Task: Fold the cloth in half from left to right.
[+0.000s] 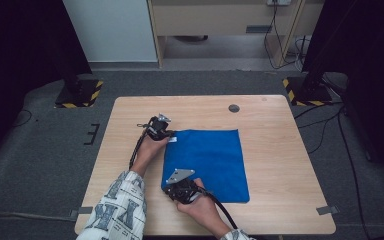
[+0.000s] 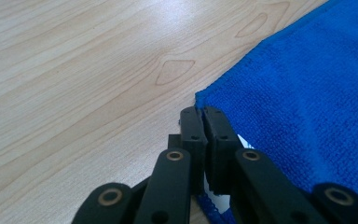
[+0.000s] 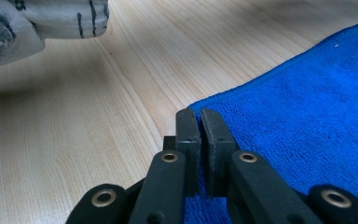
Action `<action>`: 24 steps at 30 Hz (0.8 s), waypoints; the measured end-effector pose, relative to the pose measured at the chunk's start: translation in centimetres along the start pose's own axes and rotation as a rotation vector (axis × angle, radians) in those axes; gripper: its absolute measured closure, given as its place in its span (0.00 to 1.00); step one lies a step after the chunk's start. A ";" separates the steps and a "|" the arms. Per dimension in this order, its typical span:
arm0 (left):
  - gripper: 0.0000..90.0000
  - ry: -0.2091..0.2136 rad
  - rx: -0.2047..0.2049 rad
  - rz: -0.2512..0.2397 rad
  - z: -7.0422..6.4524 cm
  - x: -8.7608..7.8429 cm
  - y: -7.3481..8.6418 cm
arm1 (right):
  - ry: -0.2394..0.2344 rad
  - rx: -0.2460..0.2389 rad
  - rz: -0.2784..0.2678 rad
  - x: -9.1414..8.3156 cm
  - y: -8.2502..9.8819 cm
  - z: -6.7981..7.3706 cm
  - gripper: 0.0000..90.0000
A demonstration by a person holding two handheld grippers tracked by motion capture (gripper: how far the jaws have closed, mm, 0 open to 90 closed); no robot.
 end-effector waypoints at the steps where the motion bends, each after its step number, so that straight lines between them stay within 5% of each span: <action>1: 0.97 -0.003 0.003 0.000 0.0 0.0 0.0 | 0.001 0.002 -0.002 0.0 0.0 0.0 0.97; 11: 0.98 -0.043 -0.059 -0.060 0.9 -0.7 -0.7 | 0.018 -0.002 -0.011 -0.3 -0.3 -0.3 0.97; 24: 0.98 -0.068 -0.050 -0.066 1.2 -1.7 -1.2 | 0.035 -0.006 -0.037 -0.7 -1.7 -0.3 0.97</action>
Point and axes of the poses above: each handheld gripper's, and its own axes: x roughly forward along the jaws, y roughly out of its underside, z roughly to its left, the point moved 3 cm from there along x, roughly forward along the jaws, and after that the axes turned 10 degrees about -z, right-handed, at the moved point
